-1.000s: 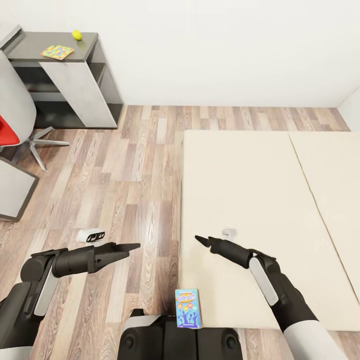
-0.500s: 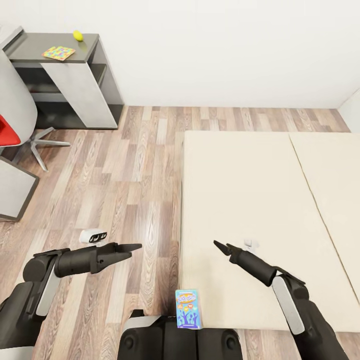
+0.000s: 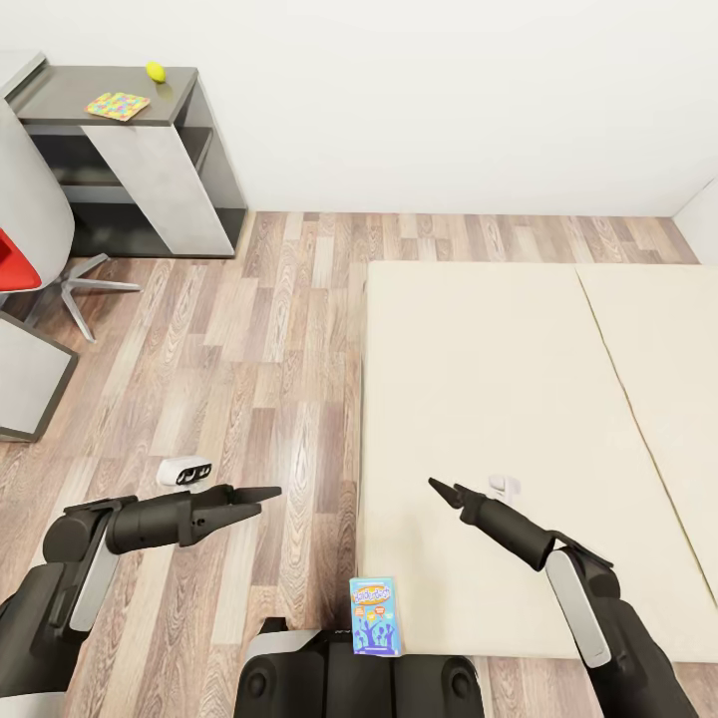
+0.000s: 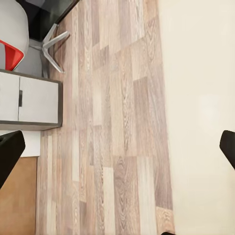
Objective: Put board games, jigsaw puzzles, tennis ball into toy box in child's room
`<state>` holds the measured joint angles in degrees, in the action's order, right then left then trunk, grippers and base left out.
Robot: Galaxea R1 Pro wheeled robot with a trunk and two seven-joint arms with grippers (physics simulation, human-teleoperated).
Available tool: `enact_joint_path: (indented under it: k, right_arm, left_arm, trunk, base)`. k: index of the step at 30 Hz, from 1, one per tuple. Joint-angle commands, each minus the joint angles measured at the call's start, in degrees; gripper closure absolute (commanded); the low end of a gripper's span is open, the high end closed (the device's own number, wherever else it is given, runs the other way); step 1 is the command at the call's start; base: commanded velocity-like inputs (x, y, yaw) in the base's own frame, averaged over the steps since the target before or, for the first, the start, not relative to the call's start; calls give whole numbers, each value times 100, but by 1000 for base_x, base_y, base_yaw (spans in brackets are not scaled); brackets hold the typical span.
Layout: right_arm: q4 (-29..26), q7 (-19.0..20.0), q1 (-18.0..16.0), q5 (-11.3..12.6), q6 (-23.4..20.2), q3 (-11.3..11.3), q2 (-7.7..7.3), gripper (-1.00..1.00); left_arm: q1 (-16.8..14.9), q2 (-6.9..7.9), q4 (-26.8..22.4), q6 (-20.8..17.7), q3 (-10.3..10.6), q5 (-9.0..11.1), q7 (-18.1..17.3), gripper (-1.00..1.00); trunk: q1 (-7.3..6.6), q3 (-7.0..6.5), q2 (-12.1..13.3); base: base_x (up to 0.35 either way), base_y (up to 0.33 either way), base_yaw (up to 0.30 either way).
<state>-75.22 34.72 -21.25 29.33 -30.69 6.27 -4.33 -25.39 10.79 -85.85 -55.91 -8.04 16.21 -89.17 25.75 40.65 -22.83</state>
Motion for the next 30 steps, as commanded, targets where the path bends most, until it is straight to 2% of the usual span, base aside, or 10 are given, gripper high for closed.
enact_joint_path:
  k: [1, 6, 11, 14, 30]
  right_arm:
    - [-2, 17, -2, 40, -65, 37, -5, -100]
    - [4, 156, -2, 52, -119, 308, -63, -100]
    - [3, 292, -2, 47, -121, 508, -90, -100]
    - [6, 308, -2, 46, -112, 573, -93, -100]
    - [51, 327, -2, 46, -63, 612, -74, -100]
  left_arm:
    - [-3, 2, -1, -61, -1, -5, -21, -100]
    - [1, 8, 11, -61, -3, -125, -19, -100]
    - [35, 33, 315, 134, -27, -514, -11, -100]
    - [37, 26, 510, 256, -29, -592, 0, -100]
    - [-2, 63, 683, 339, -177, -619, -46, -100]
  trunk:
    - [3, 6, -9]
    - [3, 6, -9]
    - [3, 2, -9]
    - [3, -17, -9]
    - [3, -162, -9]
  base:
    - [0, 0, 0]
    - [0, 0, 0]
    - [0, 0, 0]
    - [0, 0, 0]
    - [0, 0, 0]
